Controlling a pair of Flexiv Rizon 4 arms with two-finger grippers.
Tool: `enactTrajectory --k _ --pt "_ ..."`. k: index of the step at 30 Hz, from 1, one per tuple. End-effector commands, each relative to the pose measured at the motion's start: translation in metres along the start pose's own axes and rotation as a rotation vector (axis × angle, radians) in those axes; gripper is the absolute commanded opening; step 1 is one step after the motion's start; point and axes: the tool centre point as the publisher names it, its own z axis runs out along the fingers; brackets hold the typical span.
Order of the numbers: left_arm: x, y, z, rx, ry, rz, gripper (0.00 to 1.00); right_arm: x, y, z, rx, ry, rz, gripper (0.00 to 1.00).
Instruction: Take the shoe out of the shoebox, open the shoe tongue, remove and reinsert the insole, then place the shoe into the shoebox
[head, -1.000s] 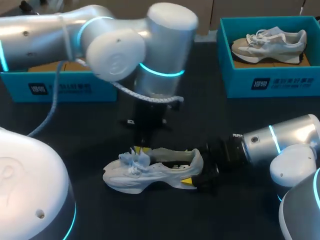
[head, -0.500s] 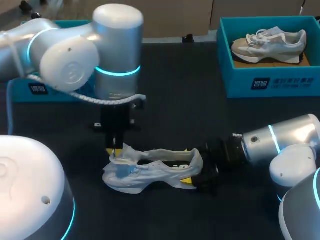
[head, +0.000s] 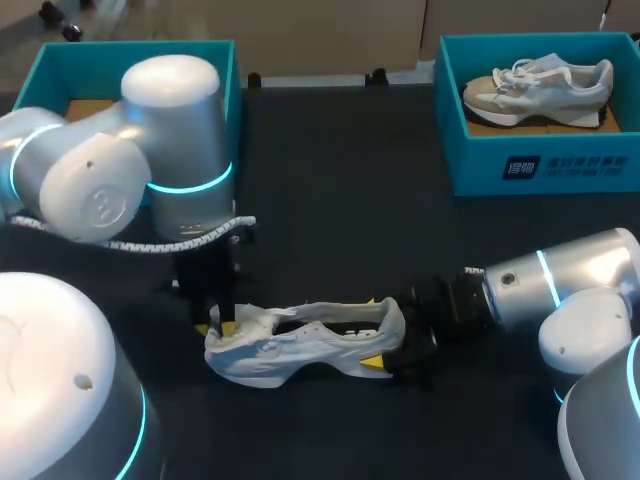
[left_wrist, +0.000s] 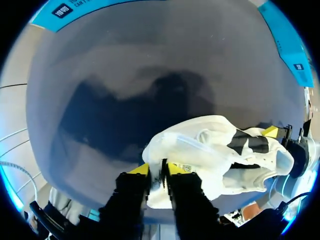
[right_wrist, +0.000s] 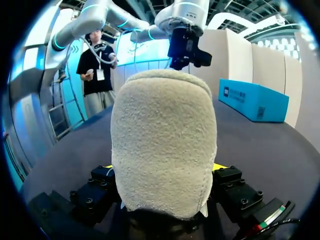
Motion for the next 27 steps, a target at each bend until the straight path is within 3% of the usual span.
enactTrajectory --k 1,3,4,5,6,13,23,27 --pt "-0.007 0.0 -0.004 0.012 0.046 0.009 0.43 0.001 0.0 0.0 0.005 -0.001 0.0 0.0" --pt "-0.009 0.001 -0.013 0.023 0.054 0.024 0.51 0.001 0.0 0.0 0.005 -0.001 0.0 0.0" --pt "-0.01 0.002 -0.018 0.034 0.059 0.032 0.7 0.001 0.0 0.0 0.005 -0.001 0.0 0.0" --pt "-0.01 0.002 -0.02 0.037 0.06 0.035 0.74 0.001 0.0 0.0 0.005 -0.001 0.0 0.0" --pt "-0.012 0.004 -0.03 0.054 0.074 0.05 0.94 0.001 0.0 0.0 0.005 -0.001 0.0 0.0" --pt "-0.008 0.007 -0.073 0.098 0.134 0.133 1.0 0.001 0.0 0.0 0.005 -0.001 0.0 0.0" --pt "0.021 0.01 -0.118 0.129 0.119 0.313 1.0 0.001 0.0 0.0 0.005 -0.001 0.0 0.0" --pt "0.033 0.015 -0.135 0.133 0.087 0.434 0.92 0.001 0.0 0.0 0.005 -0.001 0.0 0.0"
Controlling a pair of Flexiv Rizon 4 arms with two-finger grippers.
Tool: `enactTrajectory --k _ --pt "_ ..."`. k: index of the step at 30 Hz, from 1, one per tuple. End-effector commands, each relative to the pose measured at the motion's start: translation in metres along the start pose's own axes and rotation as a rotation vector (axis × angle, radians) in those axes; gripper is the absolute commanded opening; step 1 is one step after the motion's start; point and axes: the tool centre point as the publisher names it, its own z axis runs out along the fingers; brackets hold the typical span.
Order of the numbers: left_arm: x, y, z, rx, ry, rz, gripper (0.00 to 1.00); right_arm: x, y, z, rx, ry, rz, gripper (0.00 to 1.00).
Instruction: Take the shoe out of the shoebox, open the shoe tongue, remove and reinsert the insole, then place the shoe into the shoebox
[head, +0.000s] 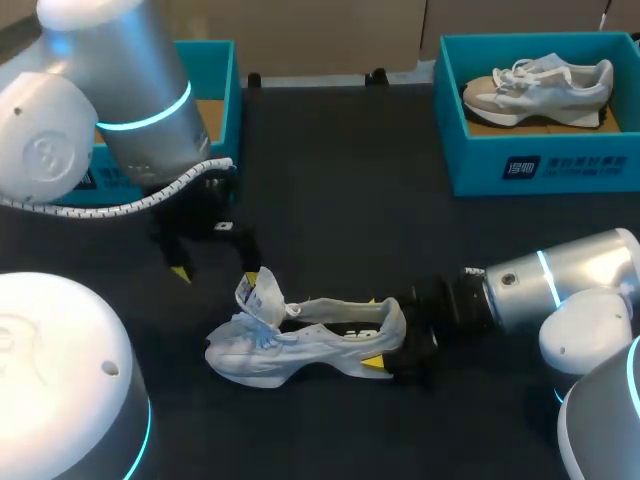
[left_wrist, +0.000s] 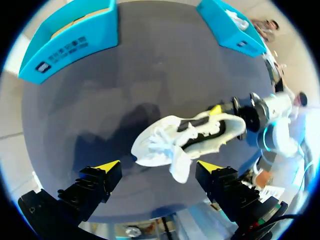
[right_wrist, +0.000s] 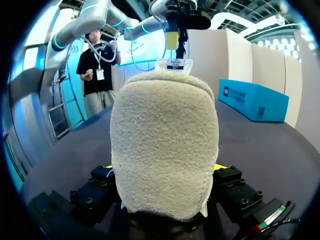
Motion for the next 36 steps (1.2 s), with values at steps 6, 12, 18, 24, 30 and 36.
enactTrajectory --k 6,12,18,24,30,36 --pt "0.036 -0.004 -0.037 0.044 -0.087 0.287 0.09 0.001 0.001 0.0 0.005 -0.001 0.0 0.0" --pt "0.054 -0.006 -0.047 -0.063 -0.169 0.709 0.0 0.001 0.001 0.0 0.005 -0.001 0.0 0.0" --pt "0.067 -0.016 -0.053 -0.241 -0.128 0.875 0.0 0.001 0.001 0.0 0.005 -0.001 0.0 0.0" --pt "0.067 -0.016 -0.053 -0.241 -0.128 0.875 0.0 0.001 0.001 0.0 0.005 -0.001 0.0 0.0" --pt "0.071 -0.02 -0.037 -0.211 -0.114 1.007 0.0 0.001 0.001 0.0 0.005 -0.001 0.0 0.0" --pt "0.08 -0.016 -0.014 -0.102 -0.073 1.179 0.0 0.001 0.001 0.0 0.005 -0.001 0.0 0.0"
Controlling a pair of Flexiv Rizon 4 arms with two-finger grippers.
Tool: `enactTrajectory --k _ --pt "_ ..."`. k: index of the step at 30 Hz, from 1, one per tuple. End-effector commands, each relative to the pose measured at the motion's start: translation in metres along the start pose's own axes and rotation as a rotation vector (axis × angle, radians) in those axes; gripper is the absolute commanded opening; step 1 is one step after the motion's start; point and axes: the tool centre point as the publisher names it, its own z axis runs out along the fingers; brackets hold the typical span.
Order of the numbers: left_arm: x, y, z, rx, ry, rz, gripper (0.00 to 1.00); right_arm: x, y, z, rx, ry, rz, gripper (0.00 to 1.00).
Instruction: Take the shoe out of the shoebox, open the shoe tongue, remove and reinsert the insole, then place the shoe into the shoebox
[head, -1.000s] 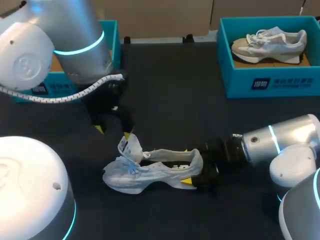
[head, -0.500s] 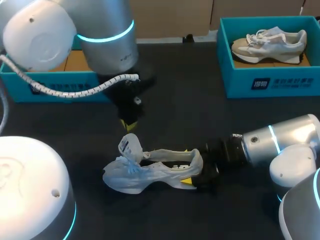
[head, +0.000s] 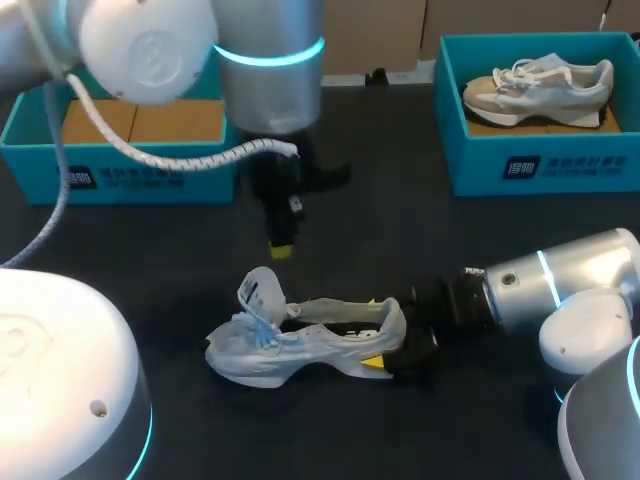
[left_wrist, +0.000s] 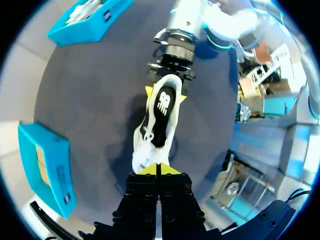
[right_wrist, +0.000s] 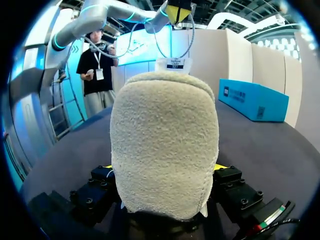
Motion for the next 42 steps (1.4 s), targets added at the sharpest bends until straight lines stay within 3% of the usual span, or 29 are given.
enactTrajectory --k 1,11,17,21,32,42 --pt "0.006 -0.004 0.018 0.067 -0.017 0.11 0.0 0.001 0.001 0.0 0.005 -0.001 0.0 0.0" --pt "0.006 -0.004 0.018 0.067 -0.017 0.11 0.0 0.001 0.001 0.0 0.005 -0.001 0.0 0.0" --pt "0.016 -0.027 0.053 0.072 -0.017 0.262 0.0 0.001 0.001 0.0 0.005 -0.001 0.0 0.0" --pt "0.007 -0.039 0.078 0.083 0.038 0.35 0.0 0.001 0.001 0.0 0.005 -0.001 0.0 0.0" --pt "0.007 -0.039 0.078 0.083 0.038 0.35 0.0 0.001 0.001 0.0 0.005 -0.001 0.0 0.0" --pt "0.005 -0.065 0.125 0.088 0.025 0.401 0.0 0.001 0.001 0.0 0.005 -0.001 0.0 0.0"
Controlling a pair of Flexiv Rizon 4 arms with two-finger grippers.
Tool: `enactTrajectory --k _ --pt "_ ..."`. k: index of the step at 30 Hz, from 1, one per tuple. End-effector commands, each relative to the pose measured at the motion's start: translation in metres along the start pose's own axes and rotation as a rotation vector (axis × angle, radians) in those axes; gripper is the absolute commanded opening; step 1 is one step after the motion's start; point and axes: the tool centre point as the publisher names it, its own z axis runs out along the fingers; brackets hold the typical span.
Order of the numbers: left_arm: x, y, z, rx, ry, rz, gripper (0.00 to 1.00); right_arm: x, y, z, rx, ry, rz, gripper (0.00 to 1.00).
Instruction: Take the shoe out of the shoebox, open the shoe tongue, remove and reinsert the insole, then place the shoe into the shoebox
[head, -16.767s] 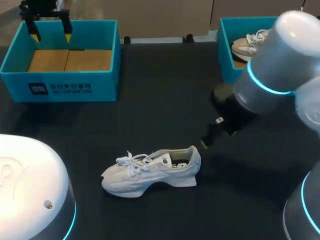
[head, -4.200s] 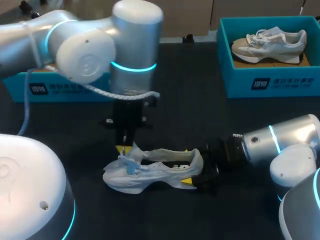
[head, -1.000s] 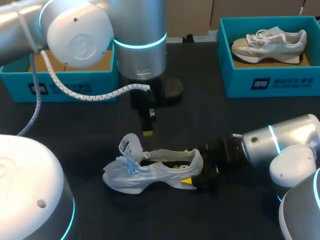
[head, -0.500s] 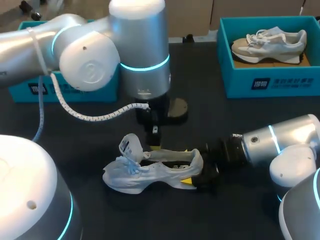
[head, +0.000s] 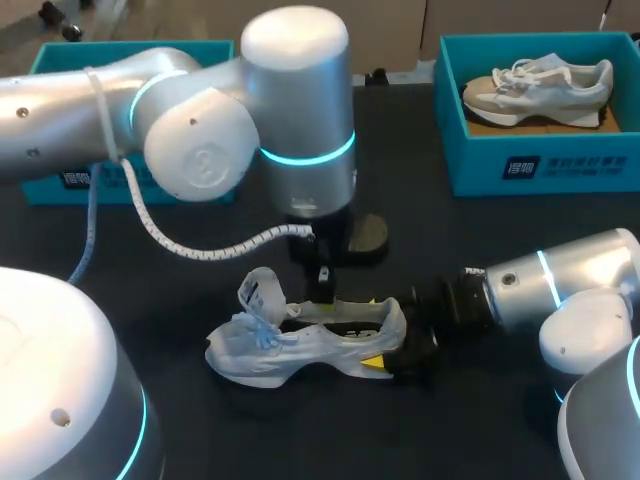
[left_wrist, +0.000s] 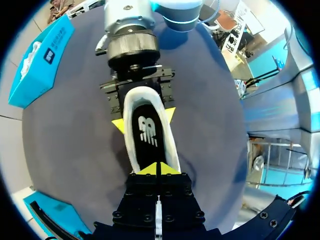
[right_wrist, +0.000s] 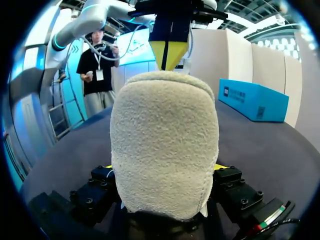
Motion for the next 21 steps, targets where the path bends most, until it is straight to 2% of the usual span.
enactTrajectory --k 1,7,12,21 --pt "-0.009 -0.008 0.025 -0.001 0.018 0.002 0.0 0.001 0.001 0.0 0.005 0.0 -0.001 0.0" --pt "-0.013 -0.011 0.039 0.002 0.008 0.013 0.0 0.001 0.001 0.0 0.005 0.0 -0.001 0.0" --pt "-0.009 -0.011 0.047 -0.003 -0.024 0.034 0.0 0.001 0.001 0.0 0.005 0.0 -0.001 0.0" --pt "-0.012 -0.023 0.061 -0.02 -0.034 0.037 0.0 0.001 0.001 0.0 0.005 0.0 -0.001 0.0"
